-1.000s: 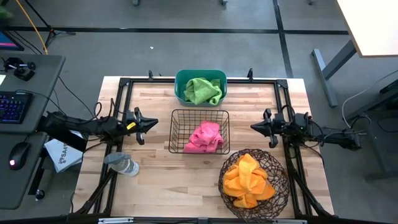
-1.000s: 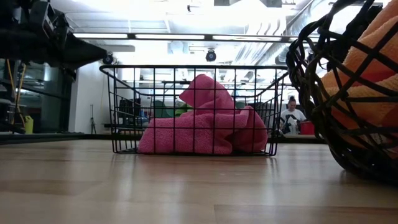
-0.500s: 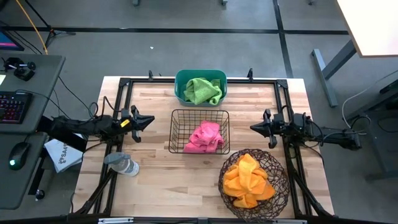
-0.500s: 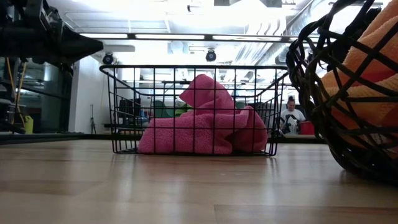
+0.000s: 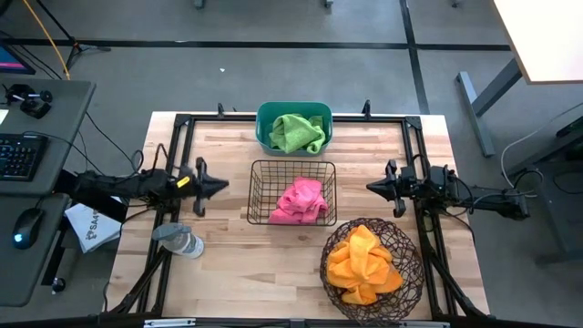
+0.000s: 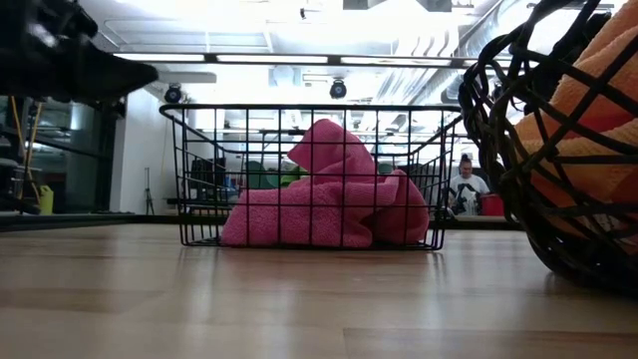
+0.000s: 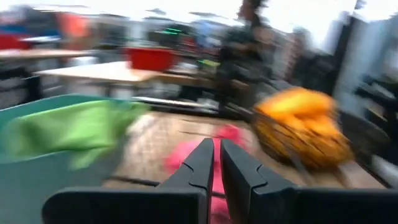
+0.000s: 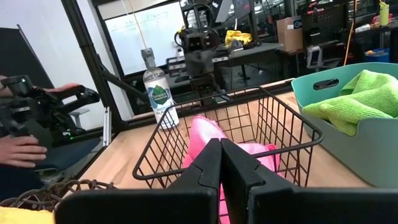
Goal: Sort microfiber towel by color & place in baskets
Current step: Return to Home Position
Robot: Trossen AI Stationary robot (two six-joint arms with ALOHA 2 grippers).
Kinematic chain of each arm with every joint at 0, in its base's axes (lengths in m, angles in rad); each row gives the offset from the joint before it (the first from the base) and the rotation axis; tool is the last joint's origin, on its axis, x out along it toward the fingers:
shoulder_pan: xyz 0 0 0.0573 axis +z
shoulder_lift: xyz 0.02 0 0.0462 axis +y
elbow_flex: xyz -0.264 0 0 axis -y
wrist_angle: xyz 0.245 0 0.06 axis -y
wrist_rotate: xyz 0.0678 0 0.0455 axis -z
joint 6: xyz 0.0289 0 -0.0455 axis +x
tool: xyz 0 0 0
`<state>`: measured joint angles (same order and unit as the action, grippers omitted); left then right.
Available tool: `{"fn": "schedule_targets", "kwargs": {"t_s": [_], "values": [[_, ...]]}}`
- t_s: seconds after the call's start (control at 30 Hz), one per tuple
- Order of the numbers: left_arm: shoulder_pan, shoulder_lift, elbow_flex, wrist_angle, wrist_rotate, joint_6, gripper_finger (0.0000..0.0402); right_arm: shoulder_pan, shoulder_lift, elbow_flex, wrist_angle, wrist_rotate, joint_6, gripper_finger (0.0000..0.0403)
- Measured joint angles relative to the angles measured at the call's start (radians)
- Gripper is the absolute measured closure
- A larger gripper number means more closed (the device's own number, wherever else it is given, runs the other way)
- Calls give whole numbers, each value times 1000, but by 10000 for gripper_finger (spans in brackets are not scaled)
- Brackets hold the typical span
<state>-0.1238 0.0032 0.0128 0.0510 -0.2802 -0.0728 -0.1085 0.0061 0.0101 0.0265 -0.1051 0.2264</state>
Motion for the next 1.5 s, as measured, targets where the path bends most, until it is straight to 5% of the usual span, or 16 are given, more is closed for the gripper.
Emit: {"fn": "schedule_targets", "kwargs": {"t_s": [0.17, 0.43, 1.5], "values": [[19, 0, 0, -31, 203, 31, 385, 0, 0, 0, 0, 0, 0, 402], [26, 9, 0, -33, 206, -117, 385, 0, 0, 0, 0, 0, 0, 402], [26, 10, 0, -32, 206, -117, 385, 0, 0, 1, -2, 0, 0, 402]]}}
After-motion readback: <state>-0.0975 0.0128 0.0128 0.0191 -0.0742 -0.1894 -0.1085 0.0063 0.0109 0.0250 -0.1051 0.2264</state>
